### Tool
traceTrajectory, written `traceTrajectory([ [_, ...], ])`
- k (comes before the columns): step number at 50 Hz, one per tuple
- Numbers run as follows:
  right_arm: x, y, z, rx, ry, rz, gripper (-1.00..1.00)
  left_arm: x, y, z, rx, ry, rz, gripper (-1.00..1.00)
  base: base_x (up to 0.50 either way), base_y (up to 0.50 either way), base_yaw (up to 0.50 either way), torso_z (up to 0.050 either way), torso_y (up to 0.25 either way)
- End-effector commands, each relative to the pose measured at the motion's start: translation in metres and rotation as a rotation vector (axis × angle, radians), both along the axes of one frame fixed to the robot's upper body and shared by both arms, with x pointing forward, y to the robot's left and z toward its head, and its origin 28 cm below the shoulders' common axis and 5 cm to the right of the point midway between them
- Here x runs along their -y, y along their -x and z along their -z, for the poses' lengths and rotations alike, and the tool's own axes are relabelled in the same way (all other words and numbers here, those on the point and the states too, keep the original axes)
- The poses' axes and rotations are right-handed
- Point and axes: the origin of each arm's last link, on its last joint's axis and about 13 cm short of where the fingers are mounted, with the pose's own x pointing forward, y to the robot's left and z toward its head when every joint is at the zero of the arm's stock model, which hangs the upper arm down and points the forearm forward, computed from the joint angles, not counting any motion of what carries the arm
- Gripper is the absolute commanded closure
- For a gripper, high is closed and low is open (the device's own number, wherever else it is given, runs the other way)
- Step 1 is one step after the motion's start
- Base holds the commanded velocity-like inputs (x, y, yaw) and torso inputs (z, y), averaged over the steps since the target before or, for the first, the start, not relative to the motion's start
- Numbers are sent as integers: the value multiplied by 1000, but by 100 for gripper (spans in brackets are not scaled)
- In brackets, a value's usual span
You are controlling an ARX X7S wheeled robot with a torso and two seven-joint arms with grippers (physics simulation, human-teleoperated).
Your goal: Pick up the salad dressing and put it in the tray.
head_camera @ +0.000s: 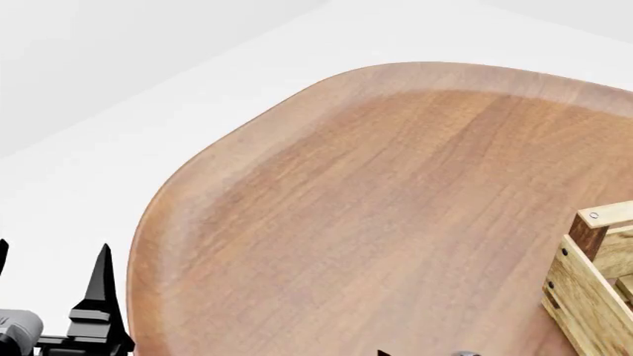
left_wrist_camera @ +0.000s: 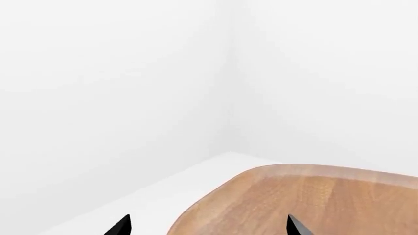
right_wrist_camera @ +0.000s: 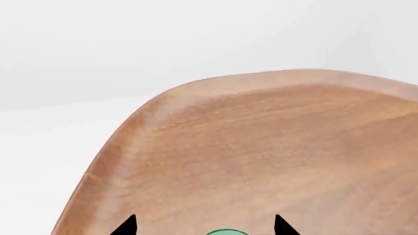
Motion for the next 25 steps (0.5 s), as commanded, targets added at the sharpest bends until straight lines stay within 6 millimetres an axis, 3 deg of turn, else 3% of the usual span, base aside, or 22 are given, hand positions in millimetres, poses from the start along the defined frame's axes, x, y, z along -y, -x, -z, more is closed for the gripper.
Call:
traceTrajectory([
  [1,-3,-5,6,-18,0,5,-100,0,0,0,0,-1,0,-100,0,0,0,0,0],
  [25,3,8,31,-74,39,62,-100,1,0,3,-7,-2,0,-100,0,0,0,0,0],
])
